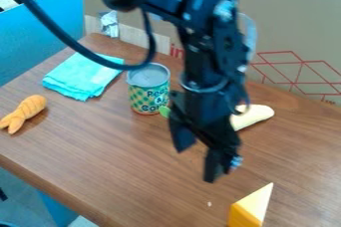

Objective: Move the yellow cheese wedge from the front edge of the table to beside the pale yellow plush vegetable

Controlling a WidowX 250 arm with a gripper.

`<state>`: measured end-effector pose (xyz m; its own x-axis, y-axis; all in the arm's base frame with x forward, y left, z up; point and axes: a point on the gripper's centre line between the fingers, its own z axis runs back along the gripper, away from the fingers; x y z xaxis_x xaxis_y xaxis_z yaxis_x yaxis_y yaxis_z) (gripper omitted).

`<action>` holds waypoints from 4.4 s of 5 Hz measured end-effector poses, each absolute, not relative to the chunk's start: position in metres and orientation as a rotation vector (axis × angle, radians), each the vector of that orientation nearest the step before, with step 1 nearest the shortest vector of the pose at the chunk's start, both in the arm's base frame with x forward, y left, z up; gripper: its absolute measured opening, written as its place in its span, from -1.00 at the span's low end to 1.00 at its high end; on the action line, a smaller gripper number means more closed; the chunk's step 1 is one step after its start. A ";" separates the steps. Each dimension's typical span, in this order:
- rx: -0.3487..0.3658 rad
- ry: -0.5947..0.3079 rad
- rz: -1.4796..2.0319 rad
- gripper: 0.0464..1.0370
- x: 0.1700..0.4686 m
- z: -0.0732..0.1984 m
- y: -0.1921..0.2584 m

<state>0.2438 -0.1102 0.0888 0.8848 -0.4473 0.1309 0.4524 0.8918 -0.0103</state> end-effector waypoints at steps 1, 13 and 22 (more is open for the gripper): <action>-0.034 -0.150 -0.495 0.93 0.251 0.081 -0.132; -0.019 -0.167 -0.291 -0.11 0.260 0.058 -0.175; -0.042 -0.138 -0.249 0.62 0.376 0.041 -0.150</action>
